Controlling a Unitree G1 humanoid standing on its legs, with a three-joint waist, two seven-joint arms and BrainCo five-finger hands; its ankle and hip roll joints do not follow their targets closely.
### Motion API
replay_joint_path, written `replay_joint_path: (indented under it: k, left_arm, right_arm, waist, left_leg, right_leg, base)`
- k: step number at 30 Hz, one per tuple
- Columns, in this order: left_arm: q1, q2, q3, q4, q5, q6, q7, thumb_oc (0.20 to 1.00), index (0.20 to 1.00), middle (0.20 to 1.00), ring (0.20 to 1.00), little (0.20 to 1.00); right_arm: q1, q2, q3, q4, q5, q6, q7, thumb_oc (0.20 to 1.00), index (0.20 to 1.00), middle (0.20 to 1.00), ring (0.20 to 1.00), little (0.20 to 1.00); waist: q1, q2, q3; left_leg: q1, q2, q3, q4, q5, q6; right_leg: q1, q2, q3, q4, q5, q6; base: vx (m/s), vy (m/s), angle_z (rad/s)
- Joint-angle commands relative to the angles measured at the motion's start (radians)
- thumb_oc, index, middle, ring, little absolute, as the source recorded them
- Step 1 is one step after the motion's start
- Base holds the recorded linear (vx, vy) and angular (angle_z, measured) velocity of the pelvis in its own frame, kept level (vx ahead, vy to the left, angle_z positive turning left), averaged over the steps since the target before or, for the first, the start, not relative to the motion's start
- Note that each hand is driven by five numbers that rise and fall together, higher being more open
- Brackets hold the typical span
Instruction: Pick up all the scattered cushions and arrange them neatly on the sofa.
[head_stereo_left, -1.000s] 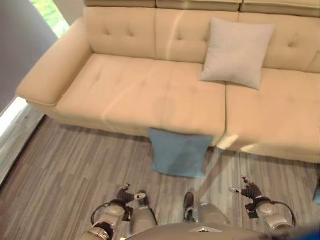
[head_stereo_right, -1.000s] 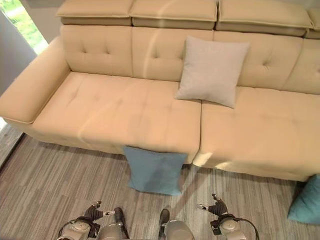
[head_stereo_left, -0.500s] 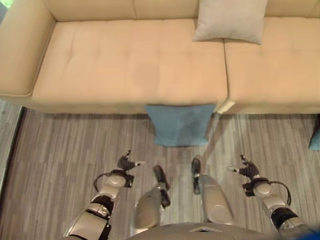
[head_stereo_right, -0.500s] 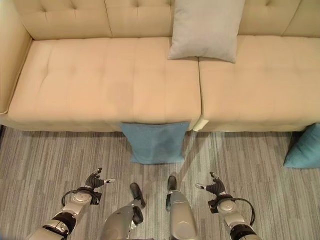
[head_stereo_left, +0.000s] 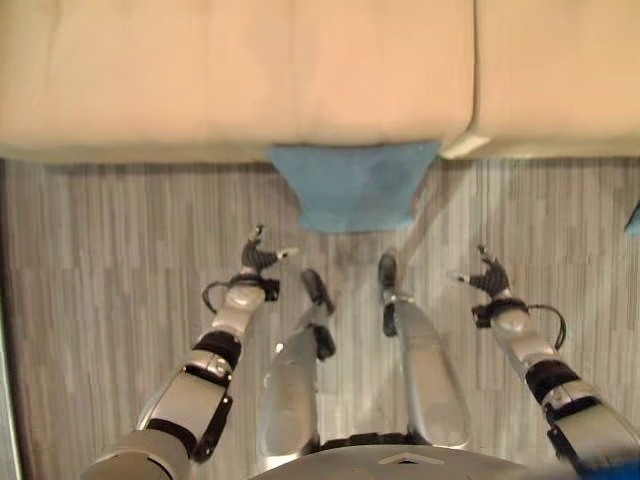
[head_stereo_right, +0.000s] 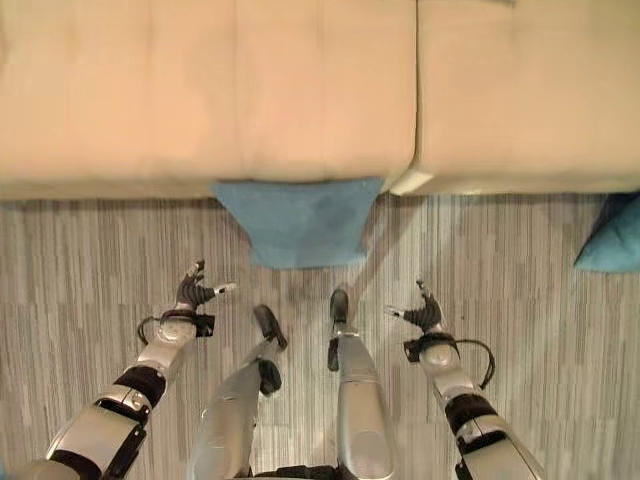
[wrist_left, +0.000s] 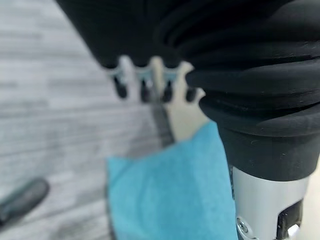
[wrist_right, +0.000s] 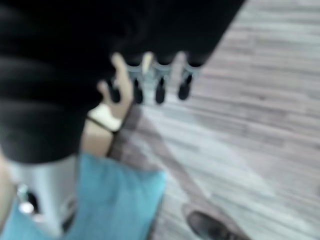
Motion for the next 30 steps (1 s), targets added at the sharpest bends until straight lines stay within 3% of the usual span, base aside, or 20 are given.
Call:
replay_joint_path:
  k: [1,2,3,7,13,20,30]
  left_arm:
    - [-0.014,0.03,-0.016,0.001,-0.031,-0.035,0.08,1.0,1.0,1.0,1.0,1.0]
    - [-0.112,0.051,-0.031,0.008,-0.023,-0.03,0.127,1.0,1.0,1.0,1.0,1.0]
    - [-0.116,0.051,-0.031,0.011,-0.023,-0.031,0.127,1.0,1.0,1.0,1.0,1.0]
    - [-0.407,0.131,-0.083,0.106,-0.054,-0.02,0.138,1.0,1.0,1.0,1.0,1.0]
    - [-0.581,0.182,-0.103,0.129,-0.165,-0.018,0.124,1.0,1.0,1.0,1.0,1.0]
    - [-0.661,0.153,-0.142,0.017,-0.231,-0.047,0.097,1.0,1.0,1.0,1.0,1.0]
    - [-0.738,0.115,-0.206,-0.044,-0.264,-0.06,0.083,1.0,1.0,1.0,1.0,1.0]
  right_arm:
    - [0.019,-0.007,0.011,-0.023,0.023,-0.06,-0.113,1.0,1.0,1.0,1.0,1.0]
    - [-0.074,-0.029,0.008,-0.035,0.015,-0.072,-0.184,1.0,1.0,1.0,1.0,1.0]
    - [-0.078,-0.029,0.008,-0.033,0.015,-0.073,-0.185,1.0,1.0,1.0,1.0,1.0]
    - [-0.356,-0.103,0.039,-0.006,0.016,-0.084,-0.283,1.0,1.0,1.0,1.0,1.0]
    - [-0.459,-0.162,0.021,-0.026,0.065,-0.084,-0.301,1.0,1.0,1.0,1.0,1.0]
    - [-0.513,-0.253,0.013,-0.076,0.079,-0.085,-0.293,1.0,1.0,1.0,1.0,1.0]
    - [-0.678,-0.282,0.111,-0.058,0.1,-0.081,-0.261,1.0,1.0,1.0,1.0,1.0]
  waist:
    - [-0.011,-0.007,-0.089]
    - [-0.013,0.006,-0.083]
    - [-0.013,0.007,-0.086]
    - [-0.022,0.034,-0.107]
    - [-0.025,0.05,-0.133]
    - [-0.022,0.059,-0.14]
    - [0.0,0.076,-0.136]
  left_leg:
    - [-0.147,0.099,-0.059,0.14,-0.047,-0.087]
    - [-0.279,0.12,-0.084,0.209,-0.056,-0.081]
    - [-0.289,0.121,-0.085,0.215,-0.058,-0.081]
    - [-0.586,0.132,-0.119,0.328,-0.08,-0.064]
    - [-0.799,0.118,-0.117,0.393,-0.095,-0.038]
    - [-0.875,0.118,-0.113,0.426,-0.102,-0.028]
    - [-0.938,0.133,-0.153,0.459,-0.085,-0.039]
  right_leg:
    - [-0.017,-0.132,-0.003,-0.058,0.054,0.136]
    - [-0.146,-0.141,0.011,0.017,0.037,0.129]
    - [-0.156,-0.141,0.011,0.022,0.035,0.129]
    - [-0.476,-0.16,0.056,0.171,-0.001,0.125]
    - [-0.726,-0.154,0.124,0.266,-0.025,0.134]
    - [-0.813,-0.152,0.156,0.298,-0.026,0.142]
    - [-0.846,-0.145,0.14,0.319,-0.022,0.141]
  base:
    - [-0.07,-0.012,0.09]
    - [-0.06,-0.012,0.11]
    - [-0.05,-0.018,0.13]
    - [0.05,0.042,0.1]
    - [0.12,0.07,-0.05]
    - [0.05,0.019,-0.06]
    - [0.02,-0.04,0.01]
